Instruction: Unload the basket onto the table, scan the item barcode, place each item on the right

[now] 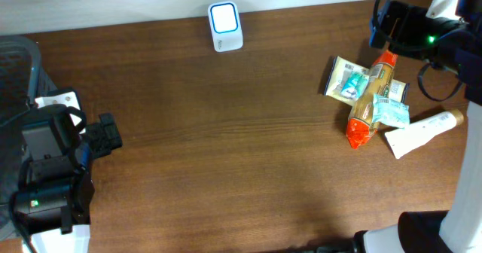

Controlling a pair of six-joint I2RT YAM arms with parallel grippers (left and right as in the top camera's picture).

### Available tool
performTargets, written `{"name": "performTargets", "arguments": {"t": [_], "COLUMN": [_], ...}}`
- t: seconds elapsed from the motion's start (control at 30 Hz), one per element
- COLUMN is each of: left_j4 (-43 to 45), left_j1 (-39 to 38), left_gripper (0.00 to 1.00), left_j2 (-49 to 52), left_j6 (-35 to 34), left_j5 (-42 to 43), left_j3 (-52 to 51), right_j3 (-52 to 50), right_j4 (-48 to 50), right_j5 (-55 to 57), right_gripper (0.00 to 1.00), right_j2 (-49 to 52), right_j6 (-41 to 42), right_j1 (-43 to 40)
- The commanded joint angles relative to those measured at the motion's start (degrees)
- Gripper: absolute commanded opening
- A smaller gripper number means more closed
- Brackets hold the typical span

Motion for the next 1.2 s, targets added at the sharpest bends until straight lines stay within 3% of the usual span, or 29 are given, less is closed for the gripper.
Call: {"name": "performTargets", "arguments": {"t": [0.0, 0.23, 0.37, 0.53, 0.73, 0.9, 1.03, 1.17], "left_j4": [0.1, 0.1, 0.1, 0.1, 0.1, 0.1, 0.1, 0.1], "left_j1": [0.3, 0.3, 0.3, 0.3, 0.3, 0.3, 0.3, 0.3], "left_gripper": [0.99, 0.99, 0.99, 0.99, 0.99, 0.99, 0.99, 0.99], "left_j2": [0.0, 0.0, 0.0, 0.0, 0.0, 0.0, 0.0, 0.0], "left_j6": [-0.6, -0.5, -0.5, -0.5, -0.5, -0.5, -0.5, -0.5], "left_j5": [-0.6, -0.6, -0.6, -0.6, -0.6, -0.6, -0.6, -0.6], "left_j3": [0.7, 0.7, 0.7, 0.7, 0.7, 0.7, 0.7, 0.7], "right_j3": [-0.1, -2.0, -9.2, -32.4, -75.1, -107.4, -124.9, -132.6], "right_j4": [-0.1, 0.6, 3.7, 20.7, 59.3, 83.9, 93.8, 96.1], "right_j5": [-0.3, -0.3, 2.1, 2.6, 2.5, 2.5, 2.1, 1.6], "right_gripper": [0.98, 0.98, 0.99, 0.98, 0.99, 0.99, 0.99, 0.99], "right_j2": [-0.6, -11.2, -19.6, -34.9, -58.5, -76.8, -87.6, -91.7], "right_j6": [-0.1, 0.1, 0.0, -1.5, -8.0, -9.2, -9.2, -8.9], "right_j1": [1.3, 1.7, 1.6, 1.6, 1.7, 1.7, 1.7, 1.7]}}
